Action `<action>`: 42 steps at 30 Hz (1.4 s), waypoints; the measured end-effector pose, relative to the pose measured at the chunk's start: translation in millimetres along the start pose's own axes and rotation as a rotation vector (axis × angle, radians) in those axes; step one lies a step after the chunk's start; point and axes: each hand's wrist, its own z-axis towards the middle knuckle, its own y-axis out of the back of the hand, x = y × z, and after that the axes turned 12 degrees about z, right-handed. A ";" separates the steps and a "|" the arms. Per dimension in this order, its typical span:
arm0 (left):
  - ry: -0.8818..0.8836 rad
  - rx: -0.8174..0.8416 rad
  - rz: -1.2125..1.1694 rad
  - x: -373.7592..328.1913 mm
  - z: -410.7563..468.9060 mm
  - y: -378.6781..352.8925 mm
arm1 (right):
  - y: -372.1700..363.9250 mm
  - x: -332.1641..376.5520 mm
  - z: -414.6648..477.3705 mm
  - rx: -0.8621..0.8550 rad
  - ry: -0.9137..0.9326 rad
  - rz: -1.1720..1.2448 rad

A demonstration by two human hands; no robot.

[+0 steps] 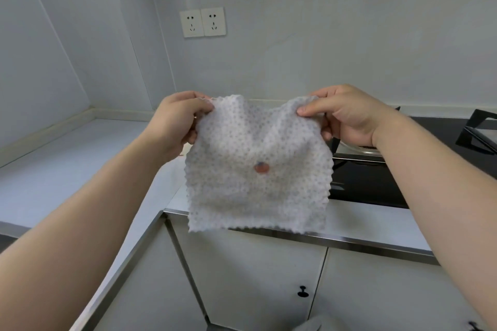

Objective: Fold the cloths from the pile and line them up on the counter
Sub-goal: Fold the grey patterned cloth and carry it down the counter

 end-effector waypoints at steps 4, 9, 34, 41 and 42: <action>0.093 0.014 0.209 12.9 22.3 -10.2 | 2.3 -16.8 27.3 -0.147 -0.045 -0.311; 0.110 -0.020 0.421 40.5 42.1 -20.6 | 3.0 -50.0 44.4 -0.209 0.025 -0.770; -0.443 0.076 0.681 153.6 -66.3 16.5 | -11.4 -191.1 -61.9 -0.184 0.963 -1.152; -0.574 0.106 0.743 158.2 -69.5 18.8 | -10.4 -194.3 -62.7 -0.100 0.968 -1.208; -0.587 0.118 0.752 159.5 -69.3 19.1 | -10.4 -193.9 -62.4 -0.101 0.961 -1.207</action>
